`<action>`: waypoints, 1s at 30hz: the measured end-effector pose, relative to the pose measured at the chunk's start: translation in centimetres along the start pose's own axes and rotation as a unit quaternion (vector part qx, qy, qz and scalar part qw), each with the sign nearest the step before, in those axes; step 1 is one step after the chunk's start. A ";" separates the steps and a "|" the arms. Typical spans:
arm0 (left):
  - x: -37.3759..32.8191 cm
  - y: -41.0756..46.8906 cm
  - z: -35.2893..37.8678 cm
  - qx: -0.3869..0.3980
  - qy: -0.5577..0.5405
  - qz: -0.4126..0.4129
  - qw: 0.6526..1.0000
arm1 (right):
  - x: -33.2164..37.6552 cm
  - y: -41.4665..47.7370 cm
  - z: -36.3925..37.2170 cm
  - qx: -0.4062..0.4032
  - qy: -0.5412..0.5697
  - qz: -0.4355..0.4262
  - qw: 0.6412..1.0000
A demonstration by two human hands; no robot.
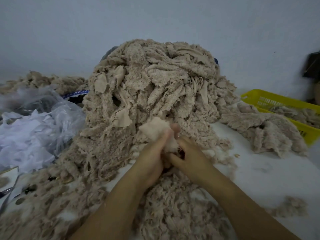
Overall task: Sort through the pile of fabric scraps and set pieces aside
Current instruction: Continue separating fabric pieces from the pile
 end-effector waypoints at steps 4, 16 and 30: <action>0.1 0.2 -0.6 -0.044 0.018 0.006 0.999 | -1.3 -0.3 -1.1 -0.032 0.162 0.082 0.983; -1.0 0.7 -5.5 -0.205 -0.071 0.005 0.976 | -3.7 -0.4 -2.3 -0.107 0.526 0.182 0.824; -0.5 -0.3 -1.2 -0.077 0.183 0.011 0.980 | -2.5 -0.9 -1.5 -0.045 0.308 0.138 0.940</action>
Point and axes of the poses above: each hand's wrist, its own y-axis towards the middle knuckle, its own z-axis out of the palm, x = y × z, the point moved 7 cm from there along y, towards the middle knuckle, and after that the axes turned 8 degrees about y, right-handed, at the moved point
